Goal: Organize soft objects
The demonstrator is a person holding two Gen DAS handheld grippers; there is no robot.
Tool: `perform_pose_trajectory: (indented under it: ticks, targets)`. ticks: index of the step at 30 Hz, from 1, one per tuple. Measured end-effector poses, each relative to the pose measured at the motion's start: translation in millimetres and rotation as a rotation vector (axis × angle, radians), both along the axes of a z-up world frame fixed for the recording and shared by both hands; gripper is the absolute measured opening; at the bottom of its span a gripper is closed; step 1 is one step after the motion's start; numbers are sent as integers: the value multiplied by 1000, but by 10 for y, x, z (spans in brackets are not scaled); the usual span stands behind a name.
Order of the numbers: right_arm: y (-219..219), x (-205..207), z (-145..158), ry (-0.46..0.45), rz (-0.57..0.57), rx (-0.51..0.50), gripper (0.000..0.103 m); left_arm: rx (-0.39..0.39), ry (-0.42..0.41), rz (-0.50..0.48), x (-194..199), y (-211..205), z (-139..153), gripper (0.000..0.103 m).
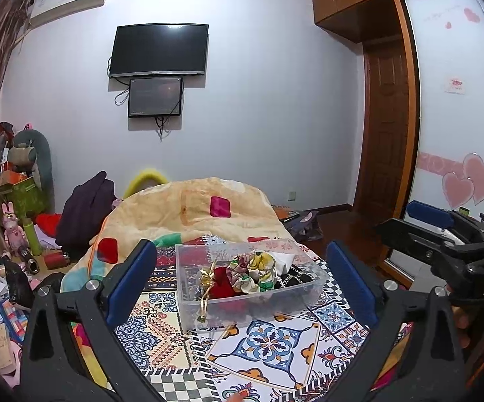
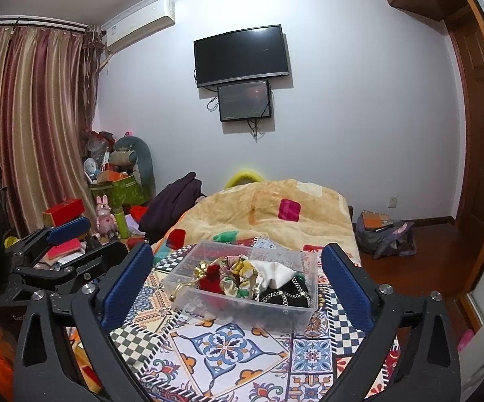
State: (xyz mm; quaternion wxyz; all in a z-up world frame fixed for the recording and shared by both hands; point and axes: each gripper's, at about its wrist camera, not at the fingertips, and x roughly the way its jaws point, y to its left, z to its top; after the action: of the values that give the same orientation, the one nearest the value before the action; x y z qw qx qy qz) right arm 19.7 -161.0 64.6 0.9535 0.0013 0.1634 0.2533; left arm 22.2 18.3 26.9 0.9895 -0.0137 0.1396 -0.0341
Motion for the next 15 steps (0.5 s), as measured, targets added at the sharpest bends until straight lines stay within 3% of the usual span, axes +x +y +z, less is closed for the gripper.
perform_pose_trajectory:
  ticks: [15]
  targets:
    - [-24, 50, -24, 15, -22, -6, 103, 11, 3, -10, 1, -34, -16, 103]
